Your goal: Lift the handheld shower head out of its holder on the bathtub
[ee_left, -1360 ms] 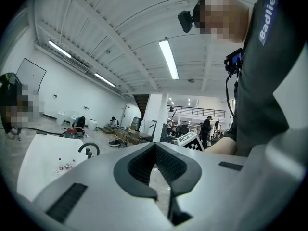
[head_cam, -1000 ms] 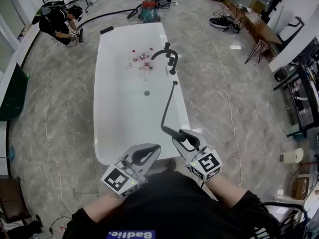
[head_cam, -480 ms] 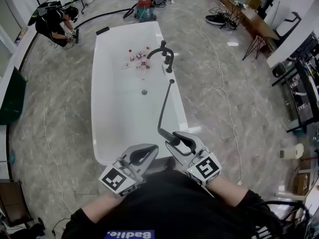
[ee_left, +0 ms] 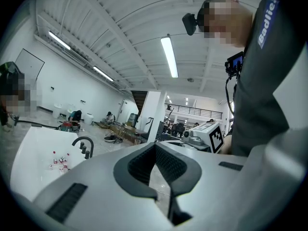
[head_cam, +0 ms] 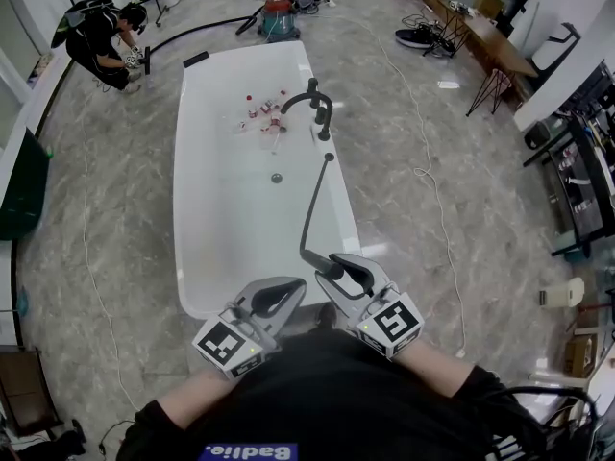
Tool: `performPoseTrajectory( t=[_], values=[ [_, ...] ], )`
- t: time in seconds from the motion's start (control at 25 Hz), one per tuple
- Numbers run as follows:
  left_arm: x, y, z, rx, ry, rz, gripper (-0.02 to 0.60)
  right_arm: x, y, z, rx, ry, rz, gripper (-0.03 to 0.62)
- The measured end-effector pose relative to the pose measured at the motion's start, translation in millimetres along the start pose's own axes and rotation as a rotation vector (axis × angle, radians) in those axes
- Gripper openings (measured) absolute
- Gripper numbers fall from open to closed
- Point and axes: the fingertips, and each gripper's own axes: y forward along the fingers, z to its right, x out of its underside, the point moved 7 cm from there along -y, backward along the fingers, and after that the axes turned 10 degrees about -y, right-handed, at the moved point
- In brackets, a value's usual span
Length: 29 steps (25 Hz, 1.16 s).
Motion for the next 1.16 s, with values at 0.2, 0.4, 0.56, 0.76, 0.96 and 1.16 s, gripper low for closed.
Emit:
performPoseTrajectory(
  t=[0.2, 0.4, 0.56, 0.76, 0.96, 1.16],
  values=[
    [-1.4, 1.9, 0.8, -0.007, 0.002, -0.02, 0.0, 0.9, 1.1, 3.2, -0.009, 0.011, -0.004, 0.137],
    [0.2, 2.7, -0.9, -0.016, 0.006, 0.0, 0.0, 3.5, 2.6, 5.6, -0.009, 0.018, -0.004, 0.137],
    [-0.2, 3.4, -0.5, -0.032, 0.001, -0.011, 0.0, 2.7, 2.1, 6.6, -0.009, 0.02, -0.002, 0.137],
    [-2.8, 3.7, 1.7, -0.03, -0.003, -0.006, 0.0, 0.7, 2.1, 6.4, -0.014, 0.024, -0.001, 0.137],
    [-1.9, 3.7, -1.9, -0.002, -0.006, -0.008, 0.0, -0.7, 7.0, 9.2, -0.013, 0.029, 0.001, 0.137],
    [-5.4, 6.5, -7.5, -0.025, 0.012, 0.014, 0.0, -1.6, 9.7, 10.0, -0.018, 0.037, 0.005, 0.137]
  ],
)
